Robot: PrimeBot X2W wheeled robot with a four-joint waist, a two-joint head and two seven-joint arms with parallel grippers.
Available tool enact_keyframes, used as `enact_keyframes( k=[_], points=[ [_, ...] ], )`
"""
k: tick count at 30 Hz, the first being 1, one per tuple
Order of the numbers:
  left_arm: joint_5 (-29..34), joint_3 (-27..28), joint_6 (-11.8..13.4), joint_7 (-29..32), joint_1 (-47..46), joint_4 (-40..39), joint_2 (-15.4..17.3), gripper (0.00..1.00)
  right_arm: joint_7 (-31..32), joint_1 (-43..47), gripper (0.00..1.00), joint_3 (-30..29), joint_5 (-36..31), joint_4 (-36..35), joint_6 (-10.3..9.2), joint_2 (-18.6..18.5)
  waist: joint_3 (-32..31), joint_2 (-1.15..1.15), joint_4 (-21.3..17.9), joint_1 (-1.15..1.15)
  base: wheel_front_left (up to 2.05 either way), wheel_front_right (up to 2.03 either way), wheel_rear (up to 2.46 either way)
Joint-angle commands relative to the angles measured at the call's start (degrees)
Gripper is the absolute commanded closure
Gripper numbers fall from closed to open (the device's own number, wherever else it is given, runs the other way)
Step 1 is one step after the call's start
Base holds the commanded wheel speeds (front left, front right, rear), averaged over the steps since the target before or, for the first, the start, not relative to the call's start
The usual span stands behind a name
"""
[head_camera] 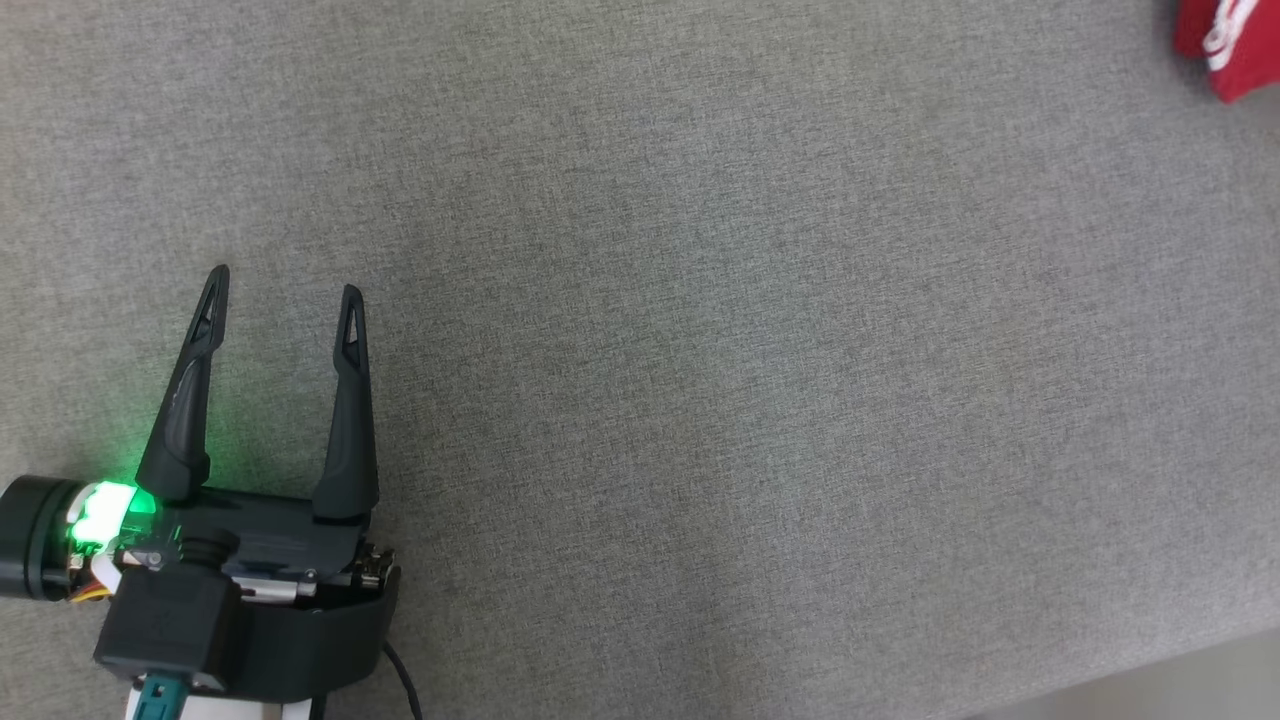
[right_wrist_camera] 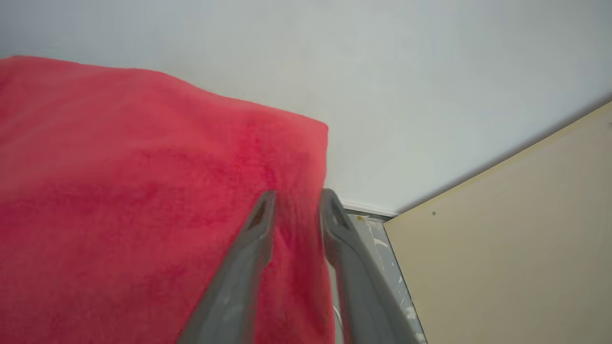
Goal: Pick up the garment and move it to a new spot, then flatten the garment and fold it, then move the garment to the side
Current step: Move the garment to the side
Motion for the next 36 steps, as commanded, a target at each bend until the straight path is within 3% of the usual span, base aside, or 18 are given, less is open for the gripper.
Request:
enact_keyframes(
  k=[1, 8, 18, 36],
  points=[
    [0.0, 0.5, 0.5, 0.3, -0.8, 2.2, 0.5, 0.0, -1.1, -0.8, 0.0, -0.2, -0.8, 0.6, -0.18, 1.4, -0.5, 0.01, 0.0, 0.01, 0.0, 0.0, 0.0],
    [-1.3, 0.6, 1.4, 0.3, 0.6, 2.9, 0.1, 0.0, -4.0, -2.6, 0.0, -1.2, -1.9, 2.4, -0.18, 3.7, -4.0, 0.01, 0.2, 0.01, 0.0, 0.0, 0.0],
    [-4.4, 2.9, 2.6, 0.1, 5.8, 4.8, -1.0, 0.0, -8.1, 2.5, 0.0, -2.8, 1.6, -4.1, -0.18, 9.0, -14.4, 0.01, 2.0, 0.01, 0.0, 0.0, 0.0],
    [-7.0, 6.7, 1.3, 0.1, 15.8, 10.7, -3.0, 0.0, -8.5, 33.1, 0.0, -18.8, -3.6, -23.2, -0.18, 22.8, -30.9, 0.01, 8.6, 0.01, 0.0, 0.0, 0.0]
  ],
)
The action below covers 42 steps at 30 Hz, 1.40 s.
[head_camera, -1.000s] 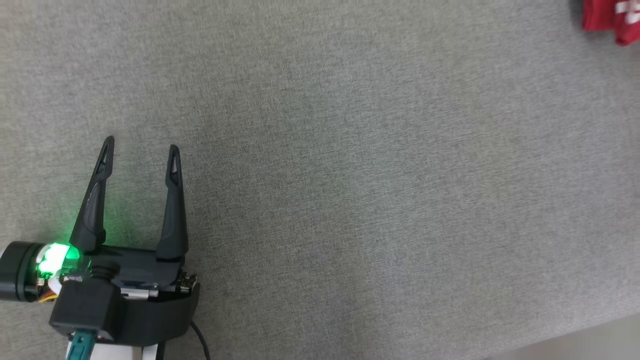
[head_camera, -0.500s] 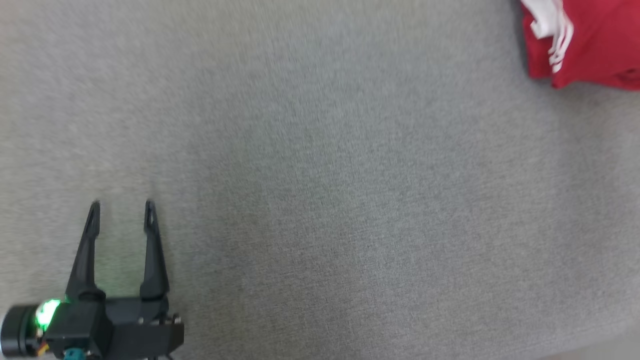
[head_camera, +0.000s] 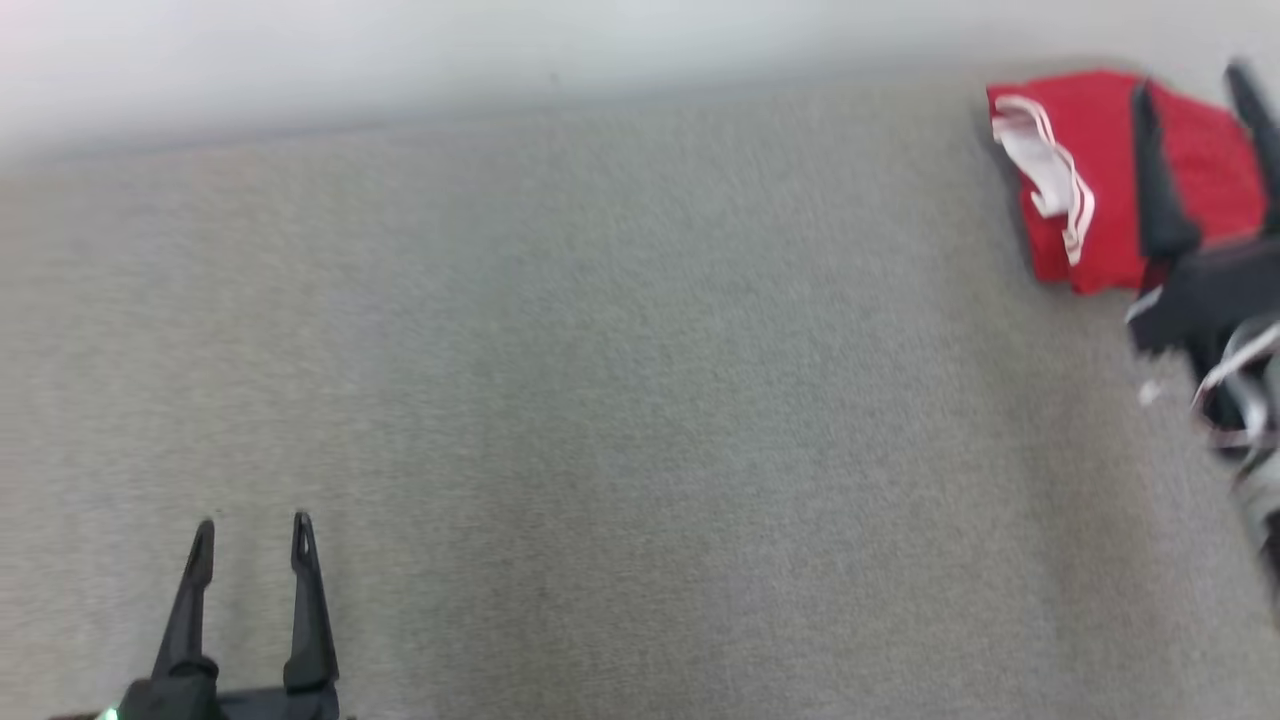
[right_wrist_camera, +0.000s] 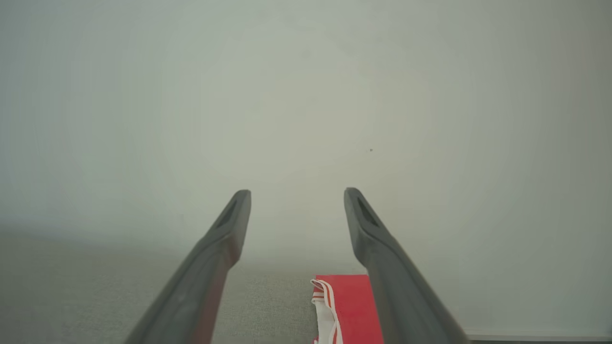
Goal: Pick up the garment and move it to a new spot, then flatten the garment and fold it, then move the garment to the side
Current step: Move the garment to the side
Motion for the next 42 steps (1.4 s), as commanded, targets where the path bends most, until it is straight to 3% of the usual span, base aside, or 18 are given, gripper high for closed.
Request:
enact_keyframes(
  k=[1, 15, 27, 42],
  points=[
    [-0.2, 0.5, -0.4, -0.2, 1.5, 0.7, -0.3, 0.0, -0.1, 4.3, 0.0, -1.7, -0.9, -1.5, -0.18, 1.8, -5.1, 0.0, 3.6, 0.01, 0.0, 0.0, 0.0],
    [-0.2, 2.1, -0.9, -0.2, 5.6, 3.0, -1.3, 0.0, -0.1, 25.4, 0.0, -10.0, -4.4, -10.9, -0.18, 12.0, -10.6, 0.0, 4.0, 0.01, 0.0, 0.0, 0.0],
    [-0.3, 2.1, -1.5, -0.2, 6.1, 4.3, -1.8, 0.0, -0.1, 38.6, 0.0, -12.7, -6.0, -18.3, -0.18, 18.9, -11.7, 0.0, 4.1, 0.01, 0.0, 0.0, 0.0],
    [-0.2, 2.0, -2.6, -0.2, 5.0, 6.3, -2.0, 0.0, -0.1, 47.0, 0.0, -13.2, -9.0, -22.1, -0.18, 25.8, -12.9, 0.0, 5.8, 0.01, 0.0, 0.0, 0.0]
  ],
)
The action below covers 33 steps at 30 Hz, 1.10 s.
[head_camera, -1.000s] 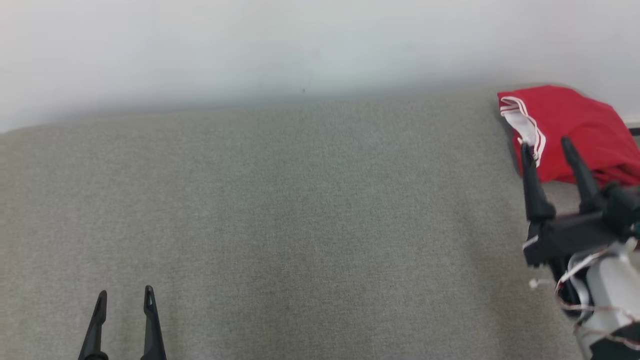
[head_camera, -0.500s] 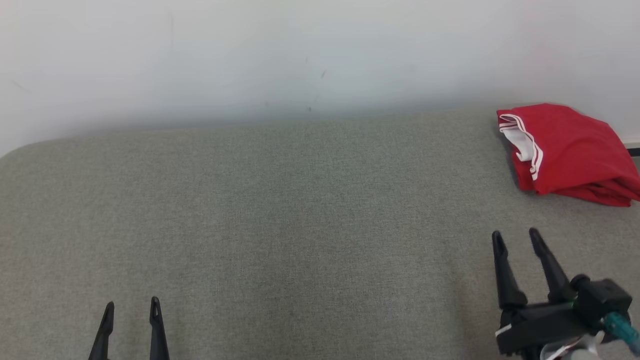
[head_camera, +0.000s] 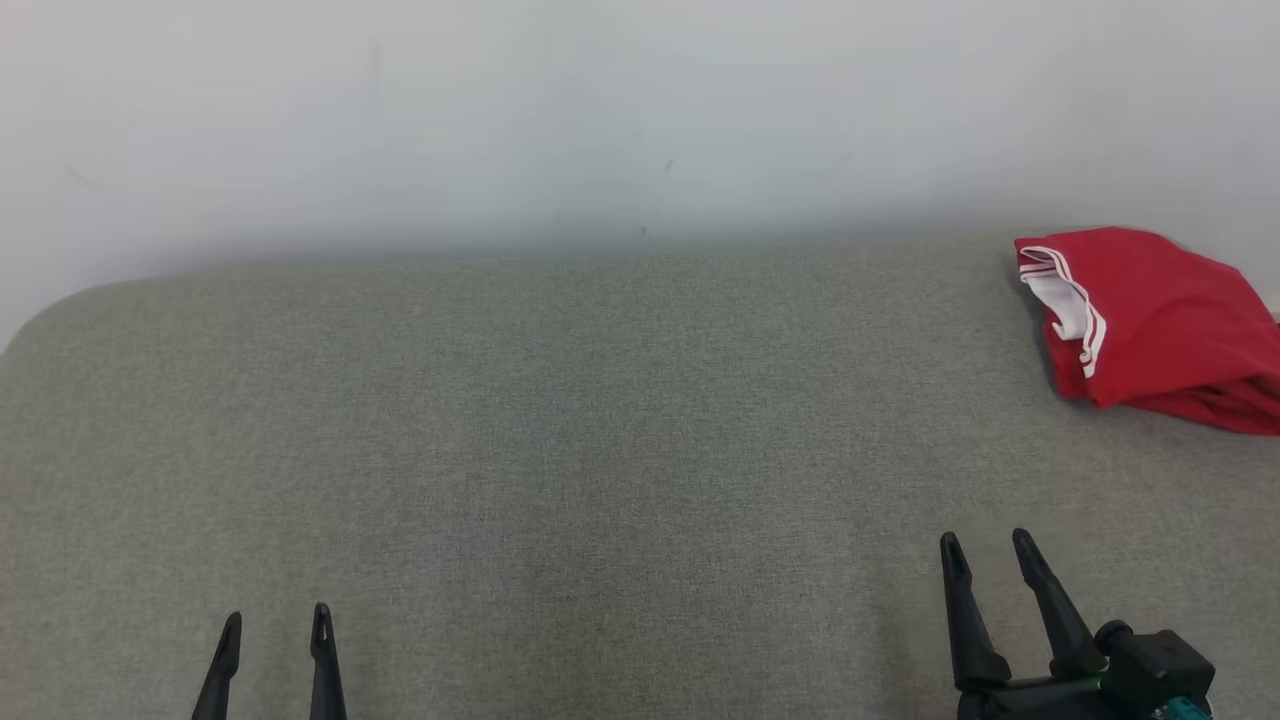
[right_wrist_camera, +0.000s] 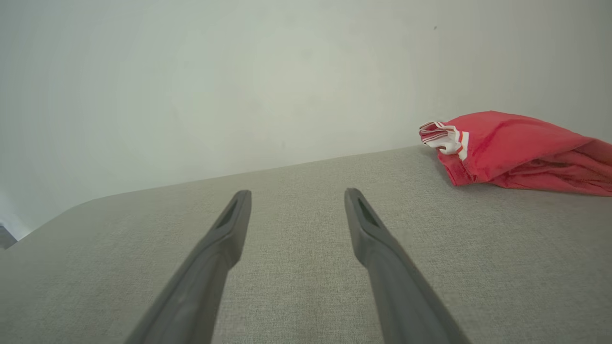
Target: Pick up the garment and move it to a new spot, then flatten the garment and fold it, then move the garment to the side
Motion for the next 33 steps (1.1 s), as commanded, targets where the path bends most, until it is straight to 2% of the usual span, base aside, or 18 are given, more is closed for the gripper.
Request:
enact_keyframes(
  k=[1, 23, 24, 28, 33],
  points=[
    [-0.1, 0.1, -0.1, -0.2, -0.2, 0.2, -0.1, 0.0, 0.0, 1.0, 0.0, -0.1, -0.6, -0.2, -0.18, 0.5, 0.0, 0.0, 0.1, 0.0, 0.0, 0.0, 0.0],
    [0.4, -0.3, -0.2, -0.2, -0.9, 2.2, -0.2, 0.0, 0.0, 2.7, 0.0, -0.4, -2.0, -1.3, -0.18, 2.2, -0.2, 0.0, 0.6, 0.0, 0.0, 0.0, 0.0],
    [-0.1, -0.3, -0.3, 0.0, -0.4, 2.2, -0.2, 1.0, 0.0, 2.2, 1.0, -0.3, -1.6, -0.9, 0.0, 2.0, -0.2, 0.0, 0.6, 0.0, 0.0, 0.0, 0.0],
    [-1.0, -0.2, -0.5, 0.5, 0.0, 4.6, -0.3, 1.0, 0.2, 2.6, 1.0, -0.2, -1.0, 1.0, 0.0, 2.0, -0.2, 0.0, 0.6, 0.0, 0.0, 0.0, 0.0],
    [-7.0, 0.4, -0.8, 2.4, -1.3, 5.2, -0.3, 1.0, 1.6, 1.8, 1.0, -0.5, 4.6, 1.2, -0.01, 2.1, -0.2, 0.0, 0.6, 0.0, 0.0, 0.0, 0.0]
  ],
)
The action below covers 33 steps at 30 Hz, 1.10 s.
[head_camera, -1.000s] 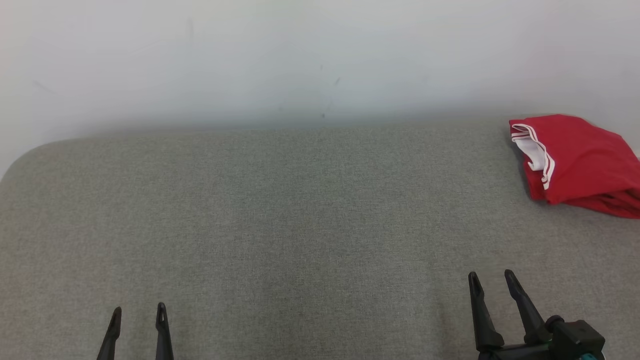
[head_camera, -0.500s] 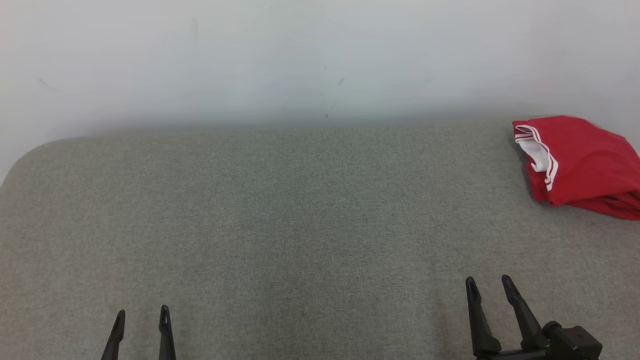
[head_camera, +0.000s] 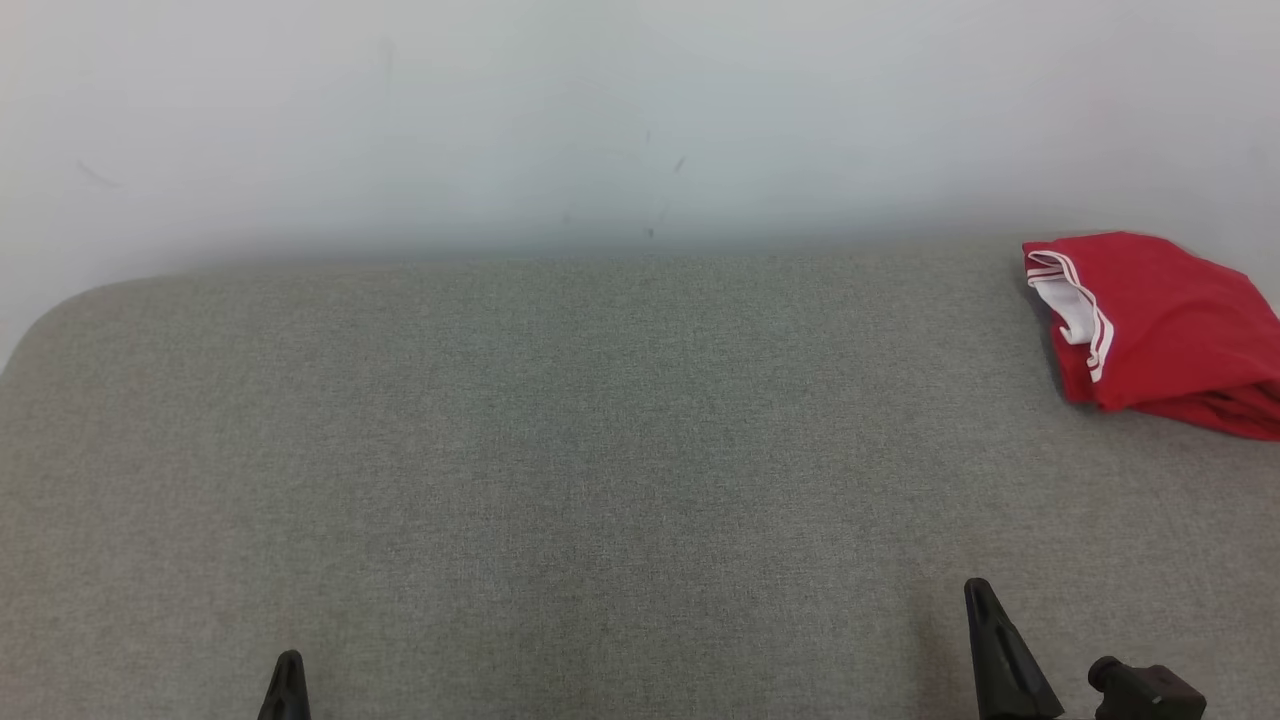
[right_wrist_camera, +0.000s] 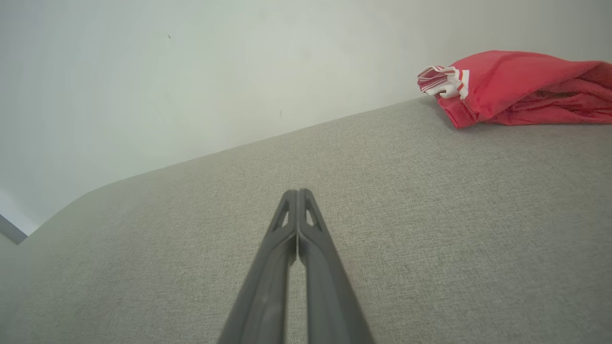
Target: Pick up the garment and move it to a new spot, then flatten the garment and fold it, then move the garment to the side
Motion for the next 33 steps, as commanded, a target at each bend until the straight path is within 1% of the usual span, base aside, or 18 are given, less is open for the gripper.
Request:
enact_keyframes(
  k=[1, 18, 28, 29, 33],
  points=[
    [-3.2, 0.4, -0.2, 0.6, -1.5, -0.6, 0.1, 1.0, 0.6, -1.2, 1.0, -0.3, 3.1, -0.7, -0.01, 0.1, 0.0, 0.0, 0.0, 0.0, 0.0, 0.0, 0.0],
    [-21.2, 0.6, -1.0, 4.6, -3.7, -0.2, 0.2, 1.0, 4.9, -3.5, 1.0, -1.6, 19.3, 0.2, -0.02, 0.6, 0.0, 0.0, 0.0, 0.0, 0.0, 0.0, 0.0],
    [-30.2, 0.9, -1.4, 6.8, -5.0, 0.2, 0.2, 1.0, 7.0, -4.6, 1.0, -2.3, 27.5, 0.6, -0.03, 0.9, 0.0, 0.0, 0.0, 0.0, 0.0, 0.0, 0.0],
    [-30.2, 0.9, -1.4, 6.8, -5.0, 0.2, 0.2, 1.0, 7.0, -4.6, 1.0, -2.3, 27.5, 0.6, -0.03, 0.9, 0.0, 0.0, 0.0, 0.0, 0.0, 0.0, 0.0],
    [-33.5, 1.0, -1.5, 7.6, -5.5, 0.3, 0.2, 1.0, 7.9, -5.1, 1.0, -2.6, 30.4, 0.8, -0.04, 1.0, 0.0, 0.0, 0.0, 0.0, 0.0, 0.0, 0.0]
  ],
)
